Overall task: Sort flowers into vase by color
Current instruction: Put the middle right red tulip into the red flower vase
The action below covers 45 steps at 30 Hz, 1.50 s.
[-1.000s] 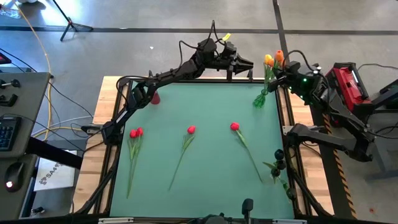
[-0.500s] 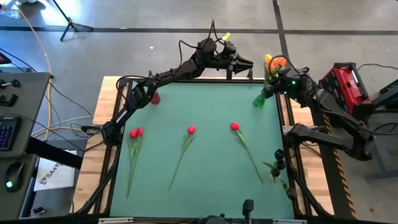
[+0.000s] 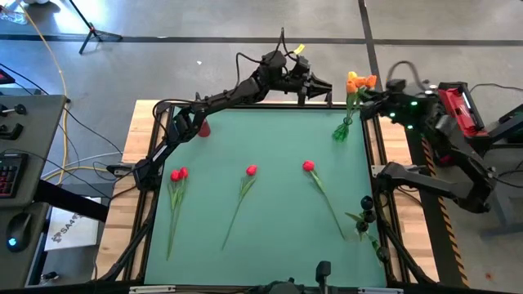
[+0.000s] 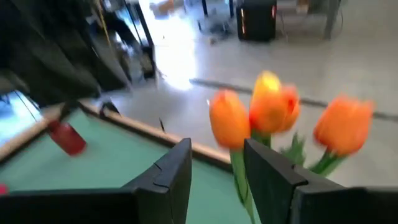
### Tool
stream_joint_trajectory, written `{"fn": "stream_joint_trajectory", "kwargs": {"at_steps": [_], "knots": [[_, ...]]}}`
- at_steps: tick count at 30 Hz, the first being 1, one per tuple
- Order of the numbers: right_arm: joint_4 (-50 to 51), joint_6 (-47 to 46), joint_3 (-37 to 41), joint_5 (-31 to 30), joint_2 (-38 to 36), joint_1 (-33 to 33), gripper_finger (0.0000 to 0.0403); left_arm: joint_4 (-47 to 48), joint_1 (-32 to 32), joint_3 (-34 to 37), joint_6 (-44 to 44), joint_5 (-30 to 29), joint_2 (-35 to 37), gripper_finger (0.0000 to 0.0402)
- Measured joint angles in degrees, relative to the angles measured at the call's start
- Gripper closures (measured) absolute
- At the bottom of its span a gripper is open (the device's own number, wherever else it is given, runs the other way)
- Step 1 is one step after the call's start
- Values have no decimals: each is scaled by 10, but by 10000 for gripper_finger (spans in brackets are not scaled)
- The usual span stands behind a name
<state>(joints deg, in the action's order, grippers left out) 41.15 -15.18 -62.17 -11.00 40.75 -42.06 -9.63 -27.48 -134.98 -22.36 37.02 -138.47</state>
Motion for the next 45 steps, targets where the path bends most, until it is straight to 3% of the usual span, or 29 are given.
{"fn": "stream_joint_trajectory", "kwargs": {"at_steps": [4, 8, 11, 17, 21, 26, 29, 35, 45], "knots": [[6, 1, -54, 7, 0, 0, 269, 124, -4, 0, 88, -11, 23, 325], [19, -16, -73, 39, 0, 0, 270, 314, -1, -1, 220, -80, 67, 325], [38, -41, -73, 86, 6, 0, 270, 421, 3, -1, 237, -86, 84, 325], [69, -47, -73, 173, 39, 18, 270, 581, 19, -1, 186, -133, 103, 325], [75, -34, -73, 172, 62, 54, 270, 673, 40, 0, 177, -221, 112, 325], [74, -23, -73, 149, 86, 98, 270, 786, 69, 0, 160, -260, 128, 325], [67, -23, -73, 134, 92, 115, 270, 825, 93, 0, 121, -273, 128, 325], [62, -27, -73, 116, 95, 139, 270, 902, 157, 15, 3, -366, 129, 325], [63, -2, -73, 115, 95, 160, 270, 908, 230, 57, -129, -326, 171, 326]]}}
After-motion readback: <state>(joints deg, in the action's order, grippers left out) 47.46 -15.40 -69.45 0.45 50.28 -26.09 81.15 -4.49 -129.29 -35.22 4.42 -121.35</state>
